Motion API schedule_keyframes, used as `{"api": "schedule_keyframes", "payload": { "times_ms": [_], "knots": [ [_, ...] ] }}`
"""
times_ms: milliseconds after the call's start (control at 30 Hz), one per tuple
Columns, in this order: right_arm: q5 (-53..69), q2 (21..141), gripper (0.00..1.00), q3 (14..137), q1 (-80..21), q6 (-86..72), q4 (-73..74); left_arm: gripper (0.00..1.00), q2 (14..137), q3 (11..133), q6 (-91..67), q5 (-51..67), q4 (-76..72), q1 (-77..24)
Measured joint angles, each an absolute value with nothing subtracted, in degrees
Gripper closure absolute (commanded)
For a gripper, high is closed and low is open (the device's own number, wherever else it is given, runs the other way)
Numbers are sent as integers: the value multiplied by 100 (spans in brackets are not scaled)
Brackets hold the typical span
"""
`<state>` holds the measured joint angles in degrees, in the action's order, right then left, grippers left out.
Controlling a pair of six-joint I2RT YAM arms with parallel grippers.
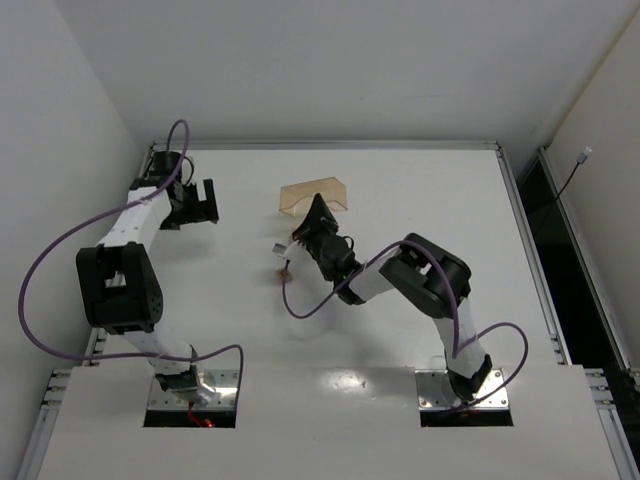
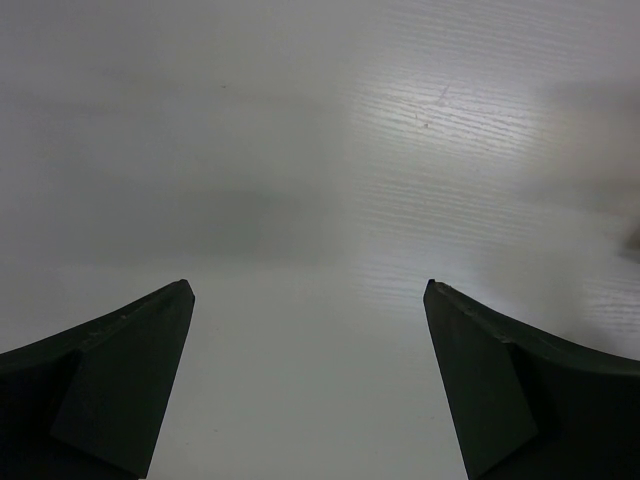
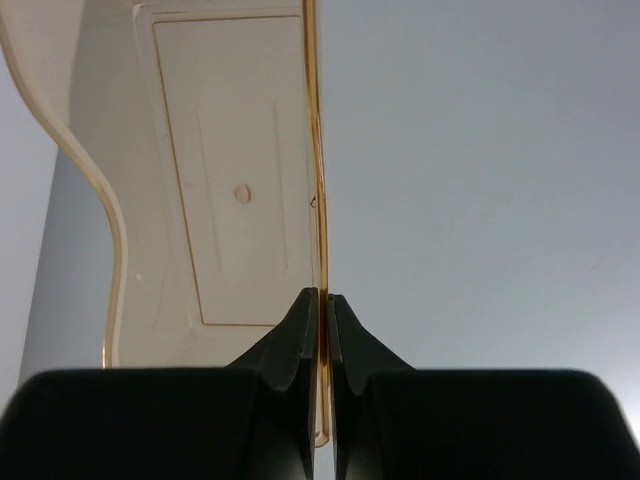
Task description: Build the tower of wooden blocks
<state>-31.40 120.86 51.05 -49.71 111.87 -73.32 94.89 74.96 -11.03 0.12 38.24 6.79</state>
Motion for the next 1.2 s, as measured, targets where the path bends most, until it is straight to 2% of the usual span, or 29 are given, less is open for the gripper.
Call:
{"api": "schedule_keyframes", "payload": {
  "times_ms": [133, 333, 500, 700, 933, 1000, 1067, 1200],
  "knots": [
    [-3039, 12066, 100, 5043, -4901, 11192, -7485, 0, 9515, 7537, -1103, 58, 3852, 679],
    [-3354, 12016, 100, 3756, -5155, 11196, -7496, 0, 9511, 7500, -1103, 84, 3806, 679],
    [-3463, 11992, 100, 3898, -5212, 11194, -7618, 0, 9511, 7400, -1103, 89, 3809, 679],
    [-3669, 12007, 100, 4764, -5164, 11187, -7295, 0, 9504, 7400, -1103, 128, 3802, 679],
    [-4580, 12088, 100, 7166, -5059, 11126, -7181, 0, 9504, 7400, -1094, 158, 3804, 679],
    [-5144, 11915, 100, 7907, -4936, 10315, -6038, 0, 9504, 7400, -1066, 200, 3806, 679],
    [-5358, 11799, 100, 8877, -4698, 8943, -4112, 0, 9502, 7400, -1020, 270, 3806, 685],
    [-4860, 11841, 100, 11301, -3994, 6104, -5, 0, 9467, 7402, -926, 478, 3804, 685]
  ]
}}
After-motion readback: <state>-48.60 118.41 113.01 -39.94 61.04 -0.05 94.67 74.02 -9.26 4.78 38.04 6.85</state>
